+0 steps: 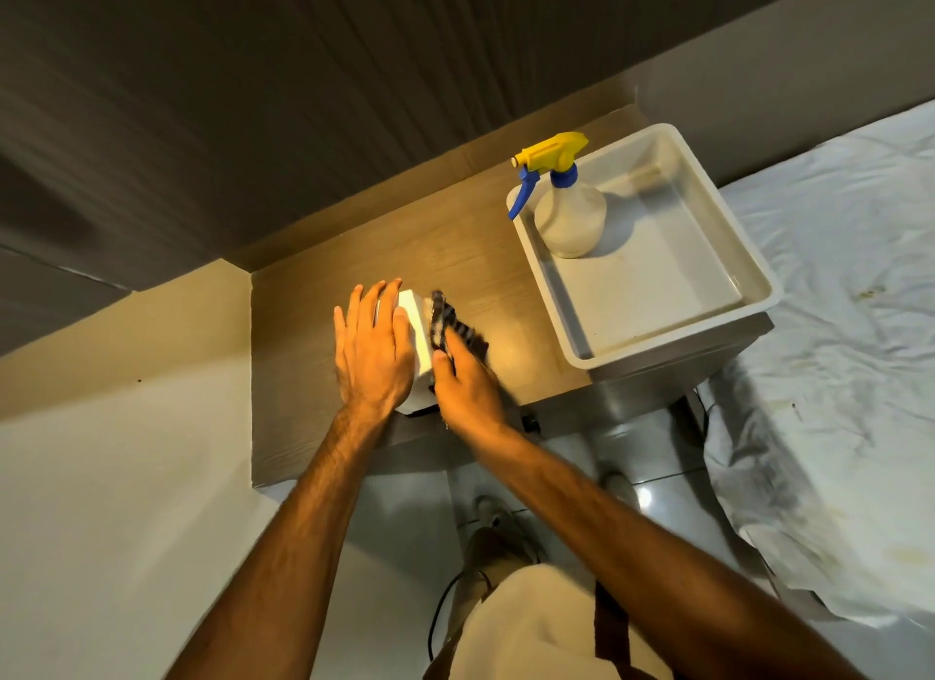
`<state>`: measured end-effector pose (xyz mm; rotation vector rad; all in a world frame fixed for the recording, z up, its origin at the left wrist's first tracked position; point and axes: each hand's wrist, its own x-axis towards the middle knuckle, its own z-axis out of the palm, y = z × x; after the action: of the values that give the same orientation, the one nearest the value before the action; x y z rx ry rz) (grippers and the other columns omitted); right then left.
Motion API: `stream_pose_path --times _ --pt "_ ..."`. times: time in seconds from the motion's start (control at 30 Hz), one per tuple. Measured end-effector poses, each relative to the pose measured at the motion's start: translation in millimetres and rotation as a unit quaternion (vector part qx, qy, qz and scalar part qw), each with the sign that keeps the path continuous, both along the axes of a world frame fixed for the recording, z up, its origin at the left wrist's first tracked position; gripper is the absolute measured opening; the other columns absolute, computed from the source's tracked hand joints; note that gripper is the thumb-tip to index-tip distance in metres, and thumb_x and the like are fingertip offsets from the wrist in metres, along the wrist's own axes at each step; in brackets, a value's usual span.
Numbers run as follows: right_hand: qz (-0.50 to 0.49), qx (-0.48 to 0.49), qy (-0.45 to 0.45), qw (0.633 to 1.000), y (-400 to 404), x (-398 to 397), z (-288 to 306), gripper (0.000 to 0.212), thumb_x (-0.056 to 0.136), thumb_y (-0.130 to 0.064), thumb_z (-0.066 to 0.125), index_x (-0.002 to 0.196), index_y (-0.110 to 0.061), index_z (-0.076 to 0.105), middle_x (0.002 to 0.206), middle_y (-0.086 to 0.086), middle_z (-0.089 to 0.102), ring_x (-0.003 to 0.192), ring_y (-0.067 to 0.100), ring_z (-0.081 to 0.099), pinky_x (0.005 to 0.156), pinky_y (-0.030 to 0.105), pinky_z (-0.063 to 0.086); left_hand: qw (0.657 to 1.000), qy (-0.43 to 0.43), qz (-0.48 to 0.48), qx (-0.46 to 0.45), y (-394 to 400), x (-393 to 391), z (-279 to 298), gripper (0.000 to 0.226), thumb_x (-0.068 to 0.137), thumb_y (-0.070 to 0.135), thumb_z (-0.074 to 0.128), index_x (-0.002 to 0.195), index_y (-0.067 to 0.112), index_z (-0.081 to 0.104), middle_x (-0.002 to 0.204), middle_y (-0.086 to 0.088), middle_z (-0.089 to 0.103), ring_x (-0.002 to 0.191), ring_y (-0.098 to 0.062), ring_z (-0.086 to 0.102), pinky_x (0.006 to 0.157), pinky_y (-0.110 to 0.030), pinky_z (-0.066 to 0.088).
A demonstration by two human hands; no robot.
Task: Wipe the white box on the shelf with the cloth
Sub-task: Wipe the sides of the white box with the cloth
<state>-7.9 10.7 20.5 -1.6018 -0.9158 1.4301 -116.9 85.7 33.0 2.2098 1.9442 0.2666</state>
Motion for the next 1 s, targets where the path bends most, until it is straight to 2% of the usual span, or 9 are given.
stream_pose_path --times 0.13,0.23,0.33,0.47,0.5,0.6,0.8,0.93,1.0 --pt "0.013 0.059 0.013 0.998 43.9 1.7 16.9 0.045 0.111 -0.031 0.035 0.156 -0.030 0.044 0.153 0.010 0.056 0.136 0.029 0.057 0.114 0.047 0.049 0.999 0.034 -0.016 -0.005 -0.2 -2.1 -1.0 0.061 0.105 0.040 0.019 0.157 0.014 0.039 0.166 -0.009 0.039 0.161 -0.030 0.020 0.132 -0.058 0.007" --pt "0.003 -0.005 0.027 1.000 64.4 9.2 2.3 0.044 0.112 -0.034 0.031 0.149 -0.021 0.052 0.138 0.018 0.063 0.126 0.034 0.062 0.106 0.045 0.052 1.000 0.003 0.002 0.002 -0.2 -0.7 -0.9 0.058 0.106 0.037 0.022 0.156 0.015 0.041 0.165 -0.009 0.041 0.161 -0.029 0.023 0.133 -0.056 0.007" --pt "0.022 -0.068 0.012 0.997 37.8 11.2 -11.8 0.046 0.112 -0.038 0.029 0.154 -0.025 0.044 0.146 0.018 0.058 0.131 0.035 0.058 0.109 0.046 0.052 1.000 -0.001 -0.003 0.004 -0.9 -0.3 -0.6 0.056 0.106 0.035 0.024 0.157 0.018 0.041 0.165 -0.008 0.041 0.160 -0.028 0.023 0.133 -0.055 0.006" --pt "0.025 -0.006 0.031 0.999 -3.4 10.9 -2.7 0.045 0.110 -0.039 0.035 0.154 -0.037 0.042 0.133 0.010 0.064 0.114 0.026 0.064 0.071 0.019 0.047 1.000 0.003 -0.003 0.007 0.0 -0.2 0.3 0.053 0.108 0.032 0.026 0.157 0.018 0.040 0.165 -0.008 0.041 0.160 -0.028 0.023 0.133 -0.055 0.007" --pt "0.021 0.029 0.043 0.998 2.9 12.0 1.3 0.044 0.110 -0.038 0.037 0.153 -0.037 0.045 0.131 0.009 0.066 0.111 0.023 0.065 0.072 0.020 0.049 1.000 0.009 -0.005 0.006 0.3 -0.5 0.3 0.052 0.109 0.031 0.026 0.157 0.017 0.040 0.165 -0.009 0.040 0.161 -0.028 0.022 0.133 -0.055 0.007" --pt "0.040 0.074 0.053 0.995 41.0 14.7 13.6 0.046 0.111 -0.031 0.038 0.157 -0.031 0.043 0.151 0.009 0.058 0.131 0.023 0.060 0.104 0.034 0.055 0.999 0.041 -0.014 0.002 -0.7 -1.2 -0.6 0.050 0.111 0.028 0.030 0.158 0.014 0.037 0.166 -0.008 0.038 0.161 -0.030 0.020 0.132 -0.057 0.008" --pt "0.024 -0.062 0.026 0.997 42.5 12.7 -10.6 0.047 0.112 -0.041 0.029 0.153 -0.025 0.046 0.142 0.018 0.060 0.129 0.035 0.060 0.103 0.043 0.052 1.000 0.004 -0.002 0.002 -2.1 1.8 2.0 0.051 0.109 0.029 0.027 0.158 0.017 0.039 0.166 -0.009 0.039 0.161 -0.028 0.021 0.133 -0.055 0.006" --pt "0.031 0.000 0.008 0.999 8.7 1.0 -7.7 0.050 0.111 -0.042 0.030 0.160 -0.033 0.032 0.155 0.010 0.051 0.135 0.030 0.055 0.091 0.025 0.047 1.000 0.000 0.001 0.005 -1.6 1.8 3.0 0.055 0.107 0.032 0.024 0.157 0.017 0.040 0.165 -0.009 0.040 0.161 -0.028 0.022 0.133 -0.055 0.007" --pt "0.022 0.025 0.018 0.999 28.7 0.9 -2.6 0.048 0.111 -0.039 0.033 0.158 -0.032 0.037 0.151 0.012 0.055 0.133 0.030 0.057 0.103 0.038 0.054 1.000 0.000 0.002 0.006 -2.1 2.4 3.3 0.057 0.106 0.034 0.022 0.157 0.015 0.040 0.165 -0.009 0.041 0.160 -0.028 0.023 0.133 -0.056 0.008"
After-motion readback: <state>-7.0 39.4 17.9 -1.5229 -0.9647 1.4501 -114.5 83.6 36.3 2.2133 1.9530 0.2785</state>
